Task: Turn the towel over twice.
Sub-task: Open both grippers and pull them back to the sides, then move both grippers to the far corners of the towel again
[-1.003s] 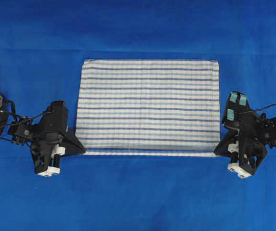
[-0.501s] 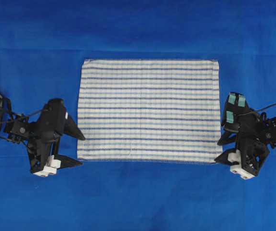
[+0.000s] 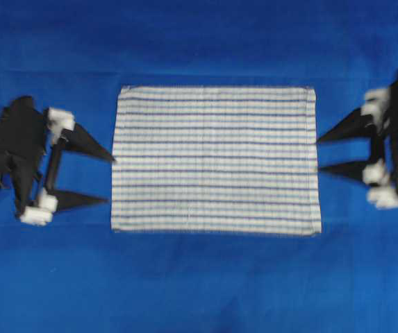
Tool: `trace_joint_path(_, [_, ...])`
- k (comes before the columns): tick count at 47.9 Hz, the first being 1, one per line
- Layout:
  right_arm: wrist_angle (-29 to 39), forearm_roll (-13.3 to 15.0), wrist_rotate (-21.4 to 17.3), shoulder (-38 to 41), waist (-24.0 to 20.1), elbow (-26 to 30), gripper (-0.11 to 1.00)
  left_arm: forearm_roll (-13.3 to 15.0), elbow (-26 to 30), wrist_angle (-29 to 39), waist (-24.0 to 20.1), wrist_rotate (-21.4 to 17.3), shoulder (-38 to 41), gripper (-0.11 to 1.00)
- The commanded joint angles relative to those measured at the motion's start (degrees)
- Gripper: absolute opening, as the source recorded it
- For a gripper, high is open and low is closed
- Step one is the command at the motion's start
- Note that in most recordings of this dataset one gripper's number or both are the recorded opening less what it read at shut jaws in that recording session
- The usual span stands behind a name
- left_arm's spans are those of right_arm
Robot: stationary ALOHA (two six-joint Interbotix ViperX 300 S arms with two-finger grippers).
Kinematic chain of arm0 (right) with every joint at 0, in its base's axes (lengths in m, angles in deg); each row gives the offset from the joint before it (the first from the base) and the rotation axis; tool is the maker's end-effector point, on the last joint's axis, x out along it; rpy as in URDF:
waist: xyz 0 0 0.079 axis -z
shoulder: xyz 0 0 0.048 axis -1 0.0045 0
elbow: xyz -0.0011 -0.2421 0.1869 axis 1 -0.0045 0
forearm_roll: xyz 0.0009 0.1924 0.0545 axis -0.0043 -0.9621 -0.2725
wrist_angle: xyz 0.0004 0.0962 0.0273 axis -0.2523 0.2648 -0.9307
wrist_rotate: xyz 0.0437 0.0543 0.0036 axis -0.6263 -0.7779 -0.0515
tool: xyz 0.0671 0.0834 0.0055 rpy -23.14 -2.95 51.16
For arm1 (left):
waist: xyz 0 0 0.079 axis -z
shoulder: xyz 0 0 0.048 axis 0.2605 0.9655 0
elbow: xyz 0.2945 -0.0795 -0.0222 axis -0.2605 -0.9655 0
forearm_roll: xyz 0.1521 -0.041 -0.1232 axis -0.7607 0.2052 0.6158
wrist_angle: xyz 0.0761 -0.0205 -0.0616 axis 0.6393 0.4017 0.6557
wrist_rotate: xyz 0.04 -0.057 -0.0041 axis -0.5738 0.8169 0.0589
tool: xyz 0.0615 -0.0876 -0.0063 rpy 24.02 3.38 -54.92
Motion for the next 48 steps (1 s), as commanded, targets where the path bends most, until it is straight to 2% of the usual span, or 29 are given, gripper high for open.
trace_joint_path(1, [-0.3,3.9,0.2,-4.7,1.8,0.2,0.63,-0.1,-0.4,-0.5,-2.0,-1.4,-4.2,0.79])
trace_joint_path(5, [-0.3,7.6,0.2,-8.5,3.4,-0.5,0.63,-0.1,-1.3,-0.5,-3.2,-2.7,-8.2,0.79])
trace_joint_path(11, [-1.8,10.1,0.2,-13.4,6.0,-2.7,0.63,-0.2,-4.0,-0.6,-4.4,-4.5,-14.6,0.79])
trace_joint_path(21, [-7.7,10.1,-0.5,-18.4,9.9,-9.3,0.63,-0.1,-9.8,-0.8,-5.5,-4.6,-22.9,0.79])
trace_joint_path(28, [-12.1,9.4,-0.6,-18.5,12.3,-12.1,0.63,-0.1,-11.1,-0.9,-5.5,-4.6,-24.9,0.79])
trace_joint_path(36, [-14.8,9.5,-0.6,-17.6,12.8,-12.5,0.63,-0.1,-11.2,-1.0,-5.6,-4.6,-24.6,0.79])
trace_joint_path(48, [-14.8,9.1,-0.7,-17.5,12.8,-12.4,0.63,-0.1,-11.1,-1.1,-6.1,-4.0,-24.4,0.79])
